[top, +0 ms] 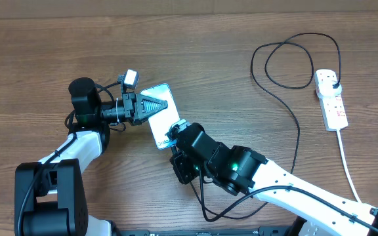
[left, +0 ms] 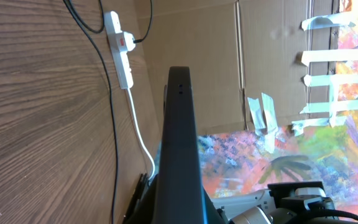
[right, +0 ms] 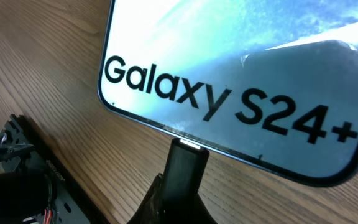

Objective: Plug charger to phone and switch on socket

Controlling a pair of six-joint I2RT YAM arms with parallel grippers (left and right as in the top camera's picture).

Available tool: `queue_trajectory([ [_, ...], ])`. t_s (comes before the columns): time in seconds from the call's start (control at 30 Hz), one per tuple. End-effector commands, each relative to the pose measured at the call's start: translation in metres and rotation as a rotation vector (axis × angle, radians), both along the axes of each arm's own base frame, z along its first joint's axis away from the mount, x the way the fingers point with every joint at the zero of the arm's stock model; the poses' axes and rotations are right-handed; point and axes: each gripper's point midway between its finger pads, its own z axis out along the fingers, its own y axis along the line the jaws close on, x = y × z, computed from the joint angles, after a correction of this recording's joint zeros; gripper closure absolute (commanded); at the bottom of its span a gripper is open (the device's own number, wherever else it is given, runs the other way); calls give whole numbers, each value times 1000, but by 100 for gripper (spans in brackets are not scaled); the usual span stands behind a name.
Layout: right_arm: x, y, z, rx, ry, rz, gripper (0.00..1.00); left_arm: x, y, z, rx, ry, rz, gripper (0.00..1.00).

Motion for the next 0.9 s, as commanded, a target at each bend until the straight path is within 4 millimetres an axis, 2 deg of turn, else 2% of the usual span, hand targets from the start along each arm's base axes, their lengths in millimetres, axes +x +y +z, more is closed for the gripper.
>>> queue_trajectory([
  [0.0,31,16,48,98,-146,-36,96,-17,-7,8,-26,-62,-109,96],
  [0.2,49,13,66,131,-174,-75,96,-17,-7,8,-26,-62,-109,96],
  [0.33,44,8,63,108,-144,-70,96,-17,-7,8,-26,-61,-108,96],
  [0.47,30,6,63,114,-90,-37,81,-10,-6,6,-14,-44,-71,96],
  [0.5,26,7,65,124,-79,-24,76,-7,-6,5,-9,-36,-53,96],
  [0.57,20,7,71,146,-66,-3,55,-1,-5,3,1,-14,-16,96],
  [0.7,7,-2,87,171,-61,15,5,11,-7,-1,19,32,54,96],
  [0.73,3,-7,92,173,-63,15,0,13,-10,0,22,36,66,96],
  [0.87,-13,-29,117,203,-87,16,0,16,-32,9,21,2,75,96],
])
